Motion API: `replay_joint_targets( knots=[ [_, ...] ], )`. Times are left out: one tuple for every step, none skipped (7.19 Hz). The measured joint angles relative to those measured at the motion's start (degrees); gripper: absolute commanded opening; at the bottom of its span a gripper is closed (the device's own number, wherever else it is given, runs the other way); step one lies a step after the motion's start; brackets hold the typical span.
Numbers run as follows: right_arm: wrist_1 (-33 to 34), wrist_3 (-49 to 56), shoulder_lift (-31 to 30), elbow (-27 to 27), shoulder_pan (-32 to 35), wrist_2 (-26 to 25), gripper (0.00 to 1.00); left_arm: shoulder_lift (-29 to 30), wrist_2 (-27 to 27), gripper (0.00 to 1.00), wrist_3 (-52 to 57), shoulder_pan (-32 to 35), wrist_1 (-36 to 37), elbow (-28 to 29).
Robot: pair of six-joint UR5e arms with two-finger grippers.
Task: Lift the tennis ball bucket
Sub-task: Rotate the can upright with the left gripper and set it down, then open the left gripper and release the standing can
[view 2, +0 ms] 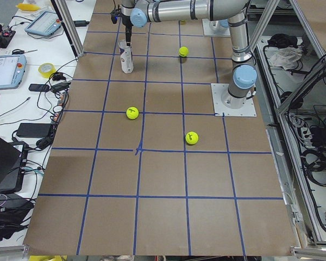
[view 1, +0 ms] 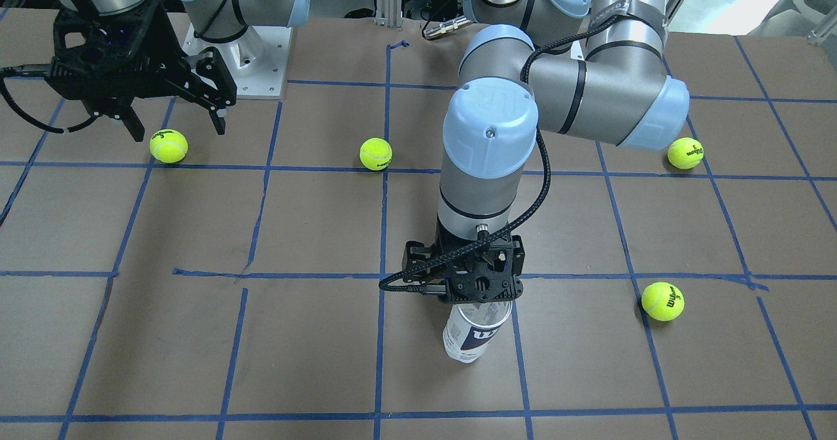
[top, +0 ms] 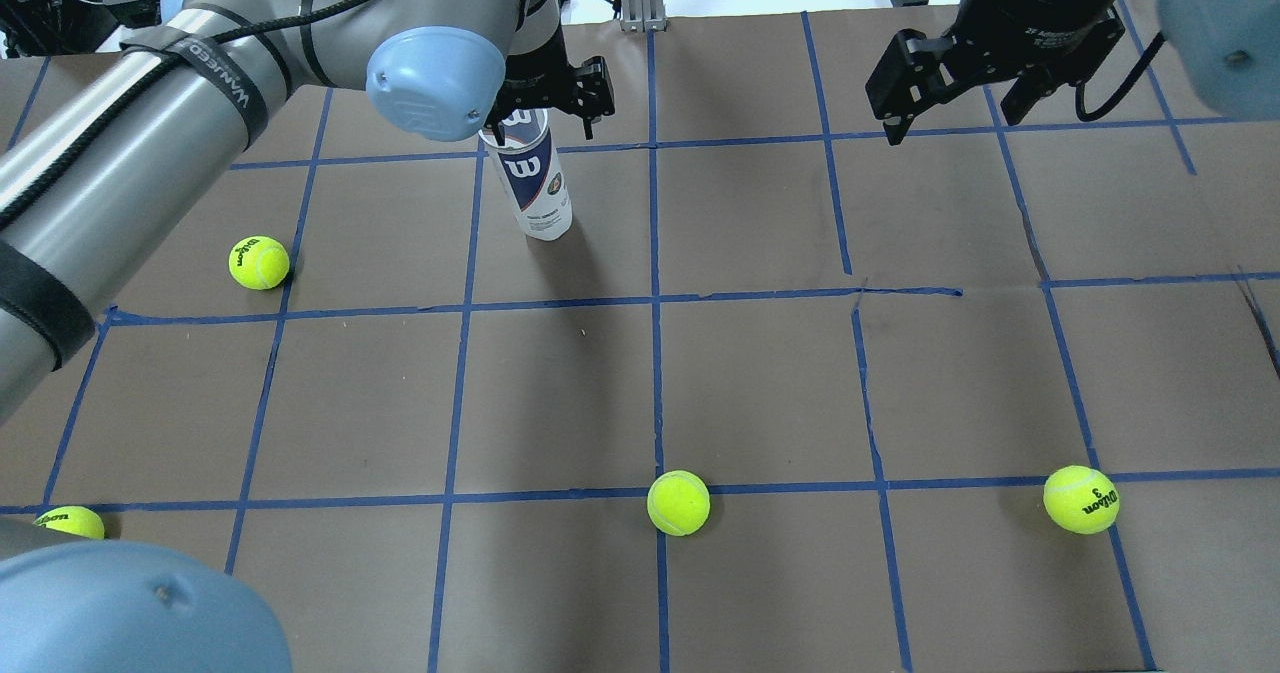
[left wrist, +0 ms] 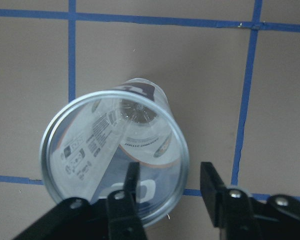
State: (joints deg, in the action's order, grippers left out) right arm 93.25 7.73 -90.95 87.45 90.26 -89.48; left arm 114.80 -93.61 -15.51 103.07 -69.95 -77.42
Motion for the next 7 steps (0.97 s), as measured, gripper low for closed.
replay_joint_targets(
  knots=[
    [0.0,0.0,0.0,0.0,0.0,0.0,1.0,-1.5,0.0,1.0,0.9,0.2,-0.9,1.0],
    [0.0,0.0,0.0,0.0,0.0,0.0,1.0,-4.0,0.5,1.0,1.4,0.6,-3.1,1.4],
    [0.0,0.0,0.0,0.0,0.0,0.0,1.0,-8.1,1.4,1.0,1.5,0.7,-6.7,0.7],
    [0.0,0.0,0.0,0.0,0.0,0.0,1.0,-13.0,1.8,1.0,1.6,0.8,-10.3,-1.5],
    [0.0,0.0,0.1,0.0,0.0,0.1,1.0,-18.0,1.8,1.0,2.1,0.6,-11.9,-6.0],
    [0.0,0.0,0.1,0.0,0.0,0.0,1.0,-22.0,1.7,1.0,3.2,0.4,-12.0,-10.9],
    [0.0,0.0,0.1,0.0,-0.1,0.0,1.0,-25.0,1.7,1.0,6.5,-0.1,-11.7,-14.5]
  ],
)
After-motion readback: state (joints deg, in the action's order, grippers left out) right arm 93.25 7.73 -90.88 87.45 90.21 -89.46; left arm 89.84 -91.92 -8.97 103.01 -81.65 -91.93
